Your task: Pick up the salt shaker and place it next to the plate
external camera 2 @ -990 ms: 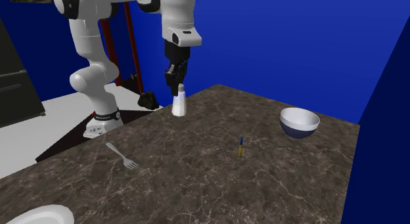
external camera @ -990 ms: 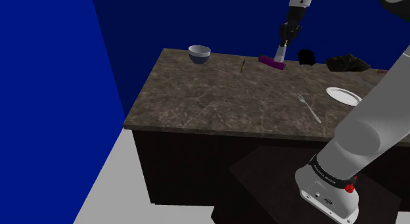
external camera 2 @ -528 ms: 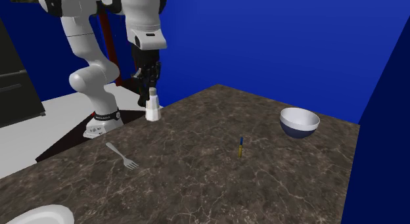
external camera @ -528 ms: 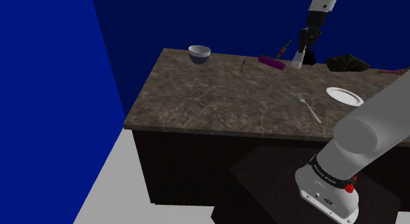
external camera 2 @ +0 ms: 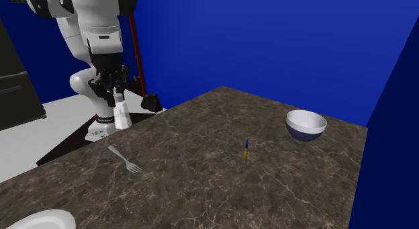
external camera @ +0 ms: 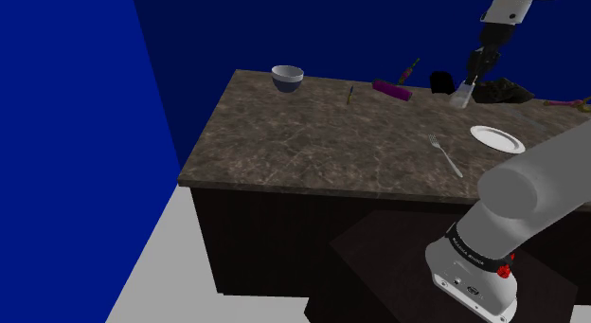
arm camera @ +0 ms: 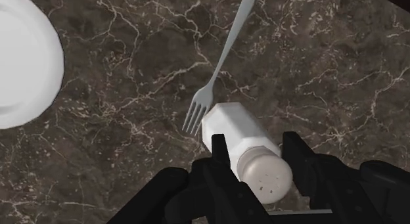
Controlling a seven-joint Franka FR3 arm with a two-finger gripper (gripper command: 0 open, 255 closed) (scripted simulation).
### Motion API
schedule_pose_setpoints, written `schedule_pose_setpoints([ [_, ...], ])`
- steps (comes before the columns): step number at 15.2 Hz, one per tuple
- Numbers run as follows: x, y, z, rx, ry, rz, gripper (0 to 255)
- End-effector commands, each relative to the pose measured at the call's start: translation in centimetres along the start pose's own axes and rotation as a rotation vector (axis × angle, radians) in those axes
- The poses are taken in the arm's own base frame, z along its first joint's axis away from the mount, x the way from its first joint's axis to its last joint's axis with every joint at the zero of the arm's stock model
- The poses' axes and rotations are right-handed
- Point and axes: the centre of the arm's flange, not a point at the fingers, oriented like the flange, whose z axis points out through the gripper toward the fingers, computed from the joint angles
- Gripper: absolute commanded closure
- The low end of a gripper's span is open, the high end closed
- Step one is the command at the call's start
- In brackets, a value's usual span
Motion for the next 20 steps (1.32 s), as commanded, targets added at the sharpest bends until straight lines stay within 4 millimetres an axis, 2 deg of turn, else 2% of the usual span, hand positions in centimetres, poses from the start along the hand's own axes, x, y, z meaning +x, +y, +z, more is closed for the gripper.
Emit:
schedule_pose_setpoints([
  [1, -2.3, 1.2, 0.0, 0.000, 0.000, -0.001, 255],
  [16, -19.4, 11.3, 1.2, 0.000, 0.000, -0.001, 255],
  [20, -19.2, 11.5, 3.3, 0.000, 0.000, -0.001, 255],
])
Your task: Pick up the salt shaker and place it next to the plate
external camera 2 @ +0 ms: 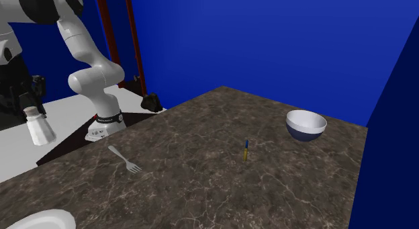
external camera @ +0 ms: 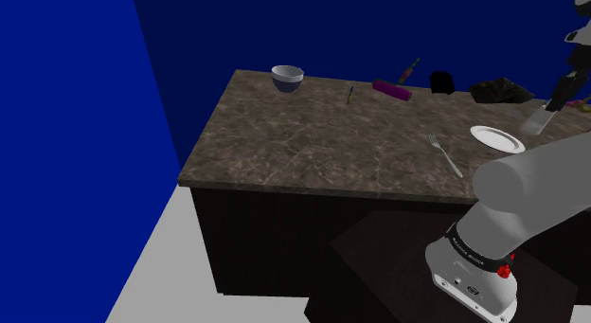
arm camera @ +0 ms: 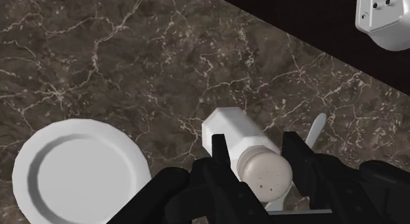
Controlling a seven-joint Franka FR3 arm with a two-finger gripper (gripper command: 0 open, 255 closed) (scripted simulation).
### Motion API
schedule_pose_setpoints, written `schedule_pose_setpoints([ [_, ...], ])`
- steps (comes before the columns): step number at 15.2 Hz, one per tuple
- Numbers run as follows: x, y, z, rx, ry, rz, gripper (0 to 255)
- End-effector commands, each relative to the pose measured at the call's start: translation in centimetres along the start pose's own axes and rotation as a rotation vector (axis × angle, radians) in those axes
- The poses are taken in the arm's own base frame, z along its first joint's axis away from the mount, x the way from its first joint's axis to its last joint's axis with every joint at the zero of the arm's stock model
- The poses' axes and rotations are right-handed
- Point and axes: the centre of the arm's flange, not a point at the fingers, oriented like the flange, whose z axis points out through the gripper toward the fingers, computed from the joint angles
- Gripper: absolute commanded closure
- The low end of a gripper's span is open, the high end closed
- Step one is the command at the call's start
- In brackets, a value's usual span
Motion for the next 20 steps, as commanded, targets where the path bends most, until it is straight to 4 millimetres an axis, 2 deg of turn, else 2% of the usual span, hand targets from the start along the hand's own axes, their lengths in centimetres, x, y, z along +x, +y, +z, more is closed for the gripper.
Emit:
schedule_pose_setpoints([
  [1, 0.1, 0.0, 1.1, 0.000, 0.000, -0.001, 255],
  [20, 1.3, 0.8, 11.0, 0.000, 0.000, -0.001, 255],
])
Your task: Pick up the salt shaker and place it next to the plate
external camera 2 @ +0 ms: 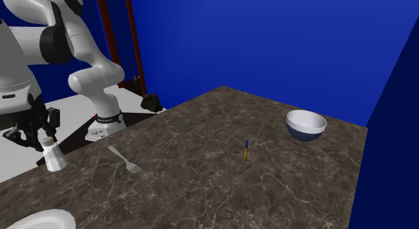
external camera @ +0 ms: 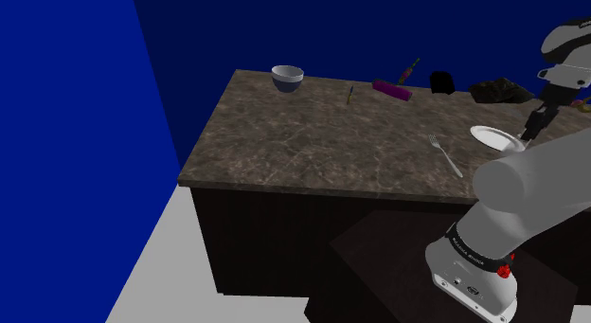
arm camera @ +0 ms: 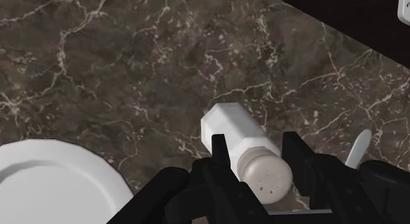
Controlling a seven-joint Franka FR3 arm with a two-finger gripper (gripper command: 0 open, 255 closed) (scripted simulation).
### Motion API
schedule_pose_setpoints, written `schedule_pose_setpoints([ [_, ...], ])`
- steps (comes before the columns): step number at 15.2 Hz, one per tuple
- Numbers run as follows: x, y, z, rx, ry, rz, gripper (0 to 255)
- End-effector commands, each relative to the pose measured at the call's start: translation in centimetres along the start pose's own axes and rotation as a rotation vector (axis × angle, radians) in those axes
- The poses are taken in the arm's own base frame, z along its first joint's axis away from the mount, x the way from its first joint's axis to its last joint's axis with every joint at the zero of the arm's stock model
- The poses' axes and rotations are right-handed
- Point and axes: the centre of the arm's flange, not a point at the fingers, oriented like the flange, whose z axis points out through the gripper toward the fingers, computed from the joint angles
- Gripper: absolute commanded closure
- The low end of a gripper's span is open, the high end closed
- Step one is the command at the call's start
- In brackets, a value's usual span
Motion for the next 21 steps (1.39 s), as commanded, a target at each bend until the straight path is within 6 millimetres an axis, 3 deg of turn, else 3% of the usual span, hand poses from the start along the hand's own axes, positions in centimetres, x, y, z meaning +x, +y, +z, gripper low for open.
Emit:
schedule_pose_setpoints([
  [1, 0.1, 0.1, 1.1, 0.000, 0.000, 0.000, 255],
  [8, 0.6, 0.4, 4.9, 0.000, 0.000, 0.000, 255],
  [16, 0.6, 0.4, 4.9, 0.000, 0.000, 0.000, 255],
  [17, 0.6, 0.4, 4.9, 0.000, 0.000, 0.000, 0],
  [21, 0.6, 0.4, 4.9, 0.000, 0.000, 0.000, 0],
])
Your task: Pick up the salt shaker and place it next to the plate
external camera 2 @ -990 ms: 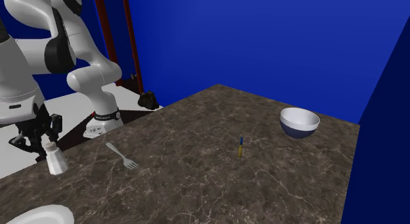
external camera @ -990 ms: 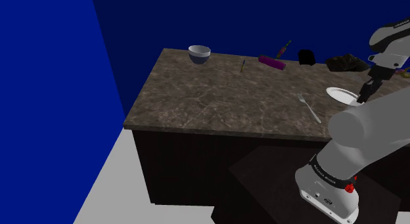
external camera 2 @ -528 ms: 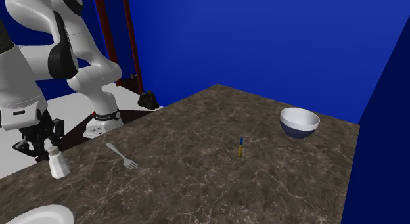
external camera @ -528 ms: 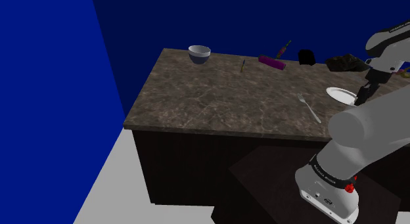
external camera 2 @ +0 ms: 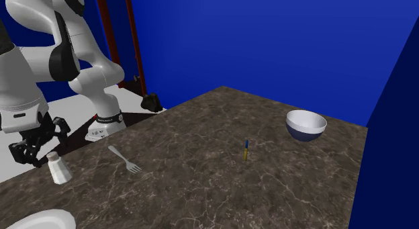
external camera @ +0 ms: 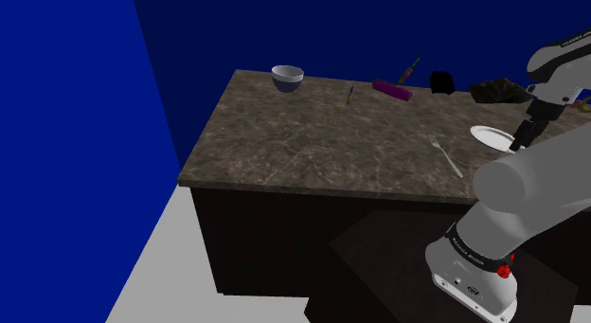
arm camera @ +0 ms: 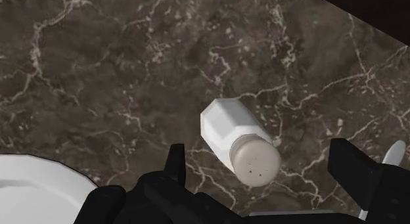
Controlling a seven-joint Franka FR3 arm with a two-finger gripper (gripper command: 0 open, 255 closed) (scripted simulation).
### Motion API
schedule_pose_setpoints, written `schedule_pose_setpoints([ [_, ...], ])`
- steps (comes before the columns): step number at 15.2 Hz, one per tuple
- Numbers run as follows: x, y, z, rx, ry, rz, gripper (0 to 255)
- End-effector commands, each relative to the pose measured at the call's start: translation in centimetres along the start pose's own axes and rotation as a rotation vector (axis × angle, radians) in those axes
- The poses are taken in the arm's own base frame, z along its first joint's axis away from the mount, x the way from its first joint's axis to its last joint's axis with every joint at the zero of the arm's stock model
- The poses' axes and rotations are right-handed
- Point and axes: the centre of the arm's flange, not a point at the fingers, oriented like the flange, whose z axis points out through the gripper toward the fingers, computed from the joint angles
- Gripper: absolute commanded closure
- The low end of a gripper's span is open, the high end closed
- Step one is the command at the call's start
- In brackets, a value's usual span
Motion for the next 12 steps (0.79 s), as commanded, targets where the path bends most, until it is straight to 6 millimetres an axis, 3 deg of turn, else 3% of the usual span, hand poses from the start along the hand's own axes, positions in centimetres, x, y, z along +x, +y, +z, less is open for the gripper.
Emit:
schedule_pose_setpoints([
  [1, 0.0, 0.0, 0.0, 0.000, 0.000, 0.000, 0],
  [5, 0.0, 0.0, -5.0, 0.000, 0.000, 0.000, 0],
  [12, 0.0, 0.0, -5.0, 0.000, 0.000, 0.000, 0],
])
